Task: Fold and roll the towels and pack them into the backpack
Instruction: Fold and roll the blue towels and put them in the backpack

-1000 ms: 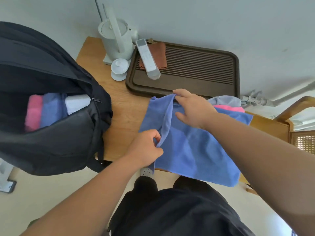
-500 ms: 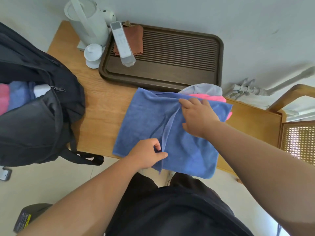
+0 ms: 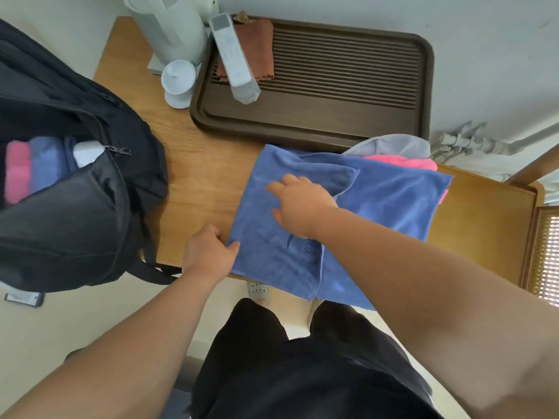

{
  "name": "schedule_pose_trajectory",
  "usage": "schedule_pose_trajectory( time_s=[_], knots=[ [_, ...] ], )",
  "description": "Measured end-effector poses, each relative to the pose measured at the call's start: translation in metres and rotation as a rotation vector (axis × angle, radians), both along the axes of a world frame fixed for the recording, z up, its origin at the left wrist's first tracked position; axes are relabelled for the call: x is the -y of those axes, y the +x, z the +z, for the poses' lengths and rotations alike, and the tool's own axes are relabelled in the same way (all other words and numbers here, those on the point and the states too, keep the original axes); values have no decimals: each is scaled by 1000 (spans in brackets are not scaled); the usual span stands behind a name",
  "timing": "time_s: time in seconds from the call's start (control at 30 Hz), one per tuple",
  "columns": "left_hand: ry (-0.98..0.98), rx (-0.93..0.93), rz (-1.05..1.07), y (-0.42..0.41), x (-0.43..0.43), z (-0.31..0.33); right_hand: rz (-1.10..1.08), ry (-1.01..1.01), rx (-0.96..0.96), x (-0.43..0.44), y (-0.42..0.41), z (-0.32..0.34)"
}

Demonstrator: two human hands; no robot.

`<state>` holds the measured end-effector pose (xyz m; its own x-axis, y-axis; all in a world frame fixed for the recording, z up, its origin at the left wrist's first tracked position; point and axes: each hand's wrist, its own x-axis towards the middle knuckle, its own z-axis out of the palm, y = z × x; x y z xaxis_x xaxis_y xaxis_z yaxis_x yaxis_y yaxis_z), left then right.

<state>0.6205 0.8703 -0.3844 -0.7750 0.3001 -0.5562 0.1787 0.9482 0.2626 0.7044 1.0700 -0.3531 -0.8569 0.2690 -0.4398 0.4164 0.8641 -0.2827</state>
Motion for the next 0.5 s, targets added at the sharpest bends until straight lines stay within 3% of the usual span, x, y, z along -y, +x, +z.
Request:
schedule_pose_trajectory(
  time_s=[0.3,0.5],
  knots=[
    [91,167,-92,-11,17,-4,-29,86,114,13,-62,-23],
    [40,154,-196,-39,54,7,9,77,75,65,-82,-24]
  ],
)
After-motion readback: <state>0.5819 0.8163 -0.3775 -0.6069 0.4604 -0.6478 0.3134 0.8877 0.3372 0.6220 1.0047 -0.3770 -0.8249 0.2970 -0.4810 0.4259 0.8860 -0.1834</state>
